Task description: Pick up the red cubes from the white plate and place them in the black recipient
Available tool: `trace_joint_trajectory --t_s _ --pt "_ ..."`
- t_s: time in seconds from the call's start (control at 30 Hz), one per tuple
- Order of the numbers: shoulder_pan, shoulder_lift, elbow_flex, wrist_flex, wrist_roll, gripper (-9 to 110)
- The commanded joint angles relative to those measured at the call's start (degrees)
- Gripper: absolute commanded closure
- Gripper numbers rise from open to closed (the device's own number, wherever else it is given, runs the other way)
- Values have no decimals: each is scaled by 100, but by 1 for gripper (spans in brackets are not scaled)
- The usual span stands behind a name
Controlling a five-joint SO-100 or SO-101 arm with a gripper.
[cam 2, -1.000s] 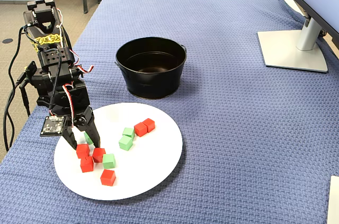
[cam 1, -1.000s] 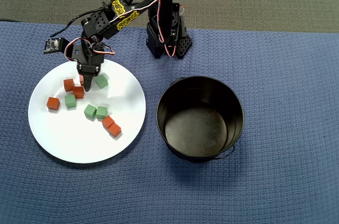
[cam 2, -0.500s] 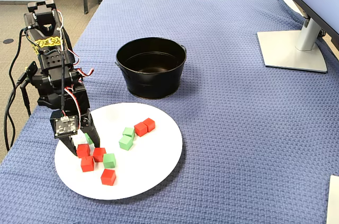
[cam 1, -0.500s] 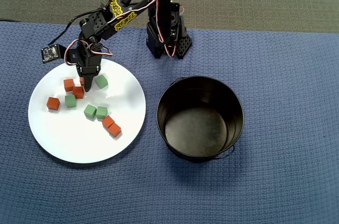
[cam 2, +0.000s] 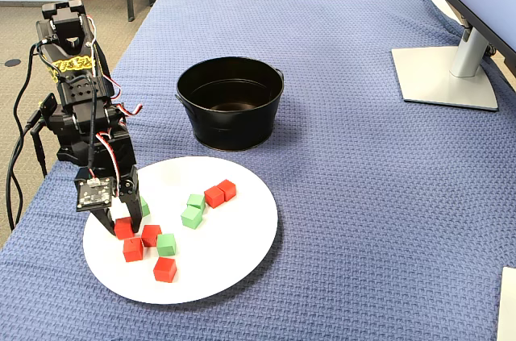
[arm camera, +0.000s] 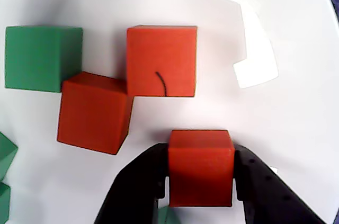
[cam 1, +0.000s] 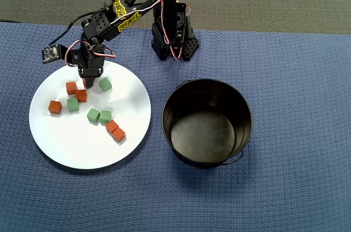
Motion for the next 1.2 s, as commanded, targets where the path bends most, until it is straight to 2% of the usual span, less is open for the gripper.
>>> trace_joint_trajectory --t_s 0.0,0.17,0.4,0.77,0.93,1.1,1.17 --pt "-88 264 -694 659 290 101" --pt "-299 721 -949 1151 668 101" --pt "-1327 2145 -1134 2083 2092 102" --pt "-4992 3964 -1854 3894 5326 102" --pt "-6319 3841 -1837 3885 6249 102" --pt "-6891 3076 -1907 3489 6750 102" --pt "-7058 2725 -2065 3357 6706 96"
